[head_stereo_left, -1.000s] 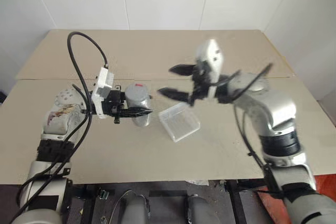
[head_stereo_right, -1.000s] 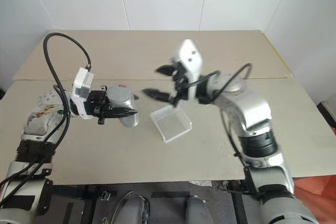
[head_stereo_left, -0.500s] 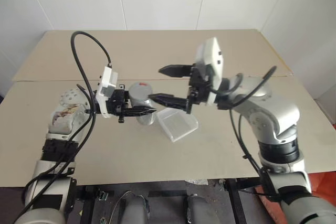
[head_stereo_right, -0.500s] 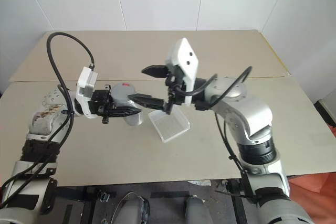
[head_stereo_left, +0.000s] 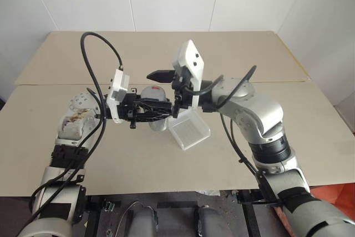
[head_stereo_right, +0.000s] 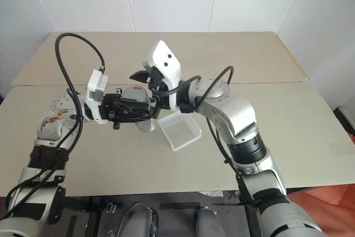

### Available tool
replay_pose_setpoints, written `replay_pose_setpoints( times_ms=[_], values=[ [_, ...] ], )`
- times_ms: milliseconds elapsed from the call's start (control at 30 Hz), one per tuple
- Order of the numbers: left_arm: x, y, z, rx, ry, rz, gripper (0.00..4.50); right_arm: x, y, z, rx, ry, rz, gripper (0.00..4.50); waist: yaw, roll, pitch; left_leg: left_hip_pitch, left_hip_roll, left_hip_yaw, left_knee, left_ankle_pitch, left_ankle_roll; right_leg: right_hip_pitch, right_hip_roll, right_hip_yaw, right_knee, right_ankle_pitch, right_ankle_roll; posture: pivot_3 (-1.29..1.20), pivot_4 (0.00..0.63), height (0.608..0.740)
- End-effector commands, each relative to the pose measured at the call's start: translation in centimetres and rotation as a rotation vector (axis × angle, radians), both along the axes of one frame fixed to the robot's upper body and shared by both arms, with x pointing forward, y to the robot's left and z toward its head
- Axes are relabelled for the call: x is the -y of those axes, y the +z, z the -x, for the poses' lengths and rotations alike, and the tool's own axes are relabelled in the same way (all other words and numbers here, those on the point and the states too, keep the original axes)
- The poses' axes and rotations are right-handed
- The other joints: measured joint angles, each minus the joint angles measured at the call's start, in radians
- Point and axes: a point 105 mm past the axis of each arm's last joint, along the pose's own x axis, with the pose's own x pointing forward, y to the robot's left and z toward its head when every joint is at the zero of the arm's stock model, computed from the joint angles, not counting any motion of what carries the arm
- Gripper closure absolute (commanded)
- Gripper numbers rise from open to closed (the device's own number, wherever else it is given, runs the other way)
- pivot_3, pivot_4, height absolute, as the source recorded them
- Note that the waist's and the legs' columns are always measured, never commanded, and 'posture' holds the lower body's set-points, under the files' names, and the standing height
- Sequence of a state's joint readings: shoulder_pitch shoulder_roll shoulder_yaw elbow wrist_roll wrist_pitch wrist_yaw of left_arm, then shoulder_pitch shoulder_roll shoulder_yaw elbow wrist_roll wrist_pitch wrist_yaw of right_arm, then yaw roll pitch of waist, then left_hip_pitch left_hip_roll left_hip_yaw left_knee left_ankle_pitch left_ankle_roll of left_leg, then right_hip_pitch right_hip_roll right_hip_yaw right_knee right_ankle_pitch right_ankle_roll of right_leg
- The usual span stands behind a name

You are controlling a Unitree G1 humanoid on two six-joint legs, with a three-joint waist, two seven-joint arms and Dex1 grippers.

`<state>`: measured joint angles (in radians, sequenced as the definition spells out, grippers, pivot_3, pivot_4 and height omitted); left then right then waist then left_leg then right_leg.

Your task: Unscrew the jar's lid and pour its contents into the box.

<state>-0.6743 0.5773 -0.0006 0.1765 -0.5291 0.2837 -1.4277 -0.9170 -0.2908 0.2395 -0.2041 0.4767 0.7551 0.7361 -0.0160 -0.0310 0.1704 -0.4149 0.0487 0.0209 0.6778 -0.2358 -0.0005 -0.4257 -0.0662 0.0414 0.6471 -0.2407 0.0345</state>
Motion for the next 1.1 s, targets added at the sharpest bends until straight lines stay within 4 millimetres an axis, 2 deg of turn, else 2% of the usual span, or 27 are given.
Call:
replay_pose_setpoints(
  times_ms=[33,333,667,867,1100],
  values=[
    [-0.5,1.2,0.4,0.058,0.002,0.007,2.55,1.5,1.5,-0.3,0.059,-0.031,-0.037,0.02,0.0,0.0,0.0,0.0,0.0,0.0,0.0,0.0,0.0,0.0,0.0,0.0,0.0,0.0,0.0,0.0,0.15,0.74],
    [-1.0,1.3,0.6,0.057,0.008,-0.002,2.55,4.4,1.6,-0.6,0.073,-0.075,-0.034,0.02,0.001,0.0,0.0,0.0,0.0,0.0,0.0,0.0,0.0,0.0,0.0,0.0,0.0,0.0,0.0,0.0,0.15,0.74],
    [-1.0,1.4,0.4,0.063,0.005,-0.006,2.55,5.2,1.5,0.5,0.1,-0.047,-0.023,0.02,-0.002,0.0,0.0,0.0,0.0,0.0,0.0,0.0,0.0,0.0,0.0,0.0,0.0,0.0,0.0,0.0,0.15,0.74],
    [-0.8,1.2,0.2,0.066,0.011,-0.006,2.55,4.5,2.3,2.1,0.1,0.041,-0.048,0.02,0.0,0.0,0.0,0.0,0.0,0.0,0.0,0.0,0.0,0.0,0.0,0.0,0.0,0.0,0.0,0.0,0.15,0.74],
    [-0.3,1.1,0.2,0.067,0.0,0.002,2.55,1.3,1.6,2.1,0.089,0.05,-0.016,0.02,-0.003,0.0,0.0,0.0,0.0,0.0,0.0,0.0,0.0,0.0,0.0,0.0,0.0,0.0,0.0,0.0,0.15,0.74]
  ],
)
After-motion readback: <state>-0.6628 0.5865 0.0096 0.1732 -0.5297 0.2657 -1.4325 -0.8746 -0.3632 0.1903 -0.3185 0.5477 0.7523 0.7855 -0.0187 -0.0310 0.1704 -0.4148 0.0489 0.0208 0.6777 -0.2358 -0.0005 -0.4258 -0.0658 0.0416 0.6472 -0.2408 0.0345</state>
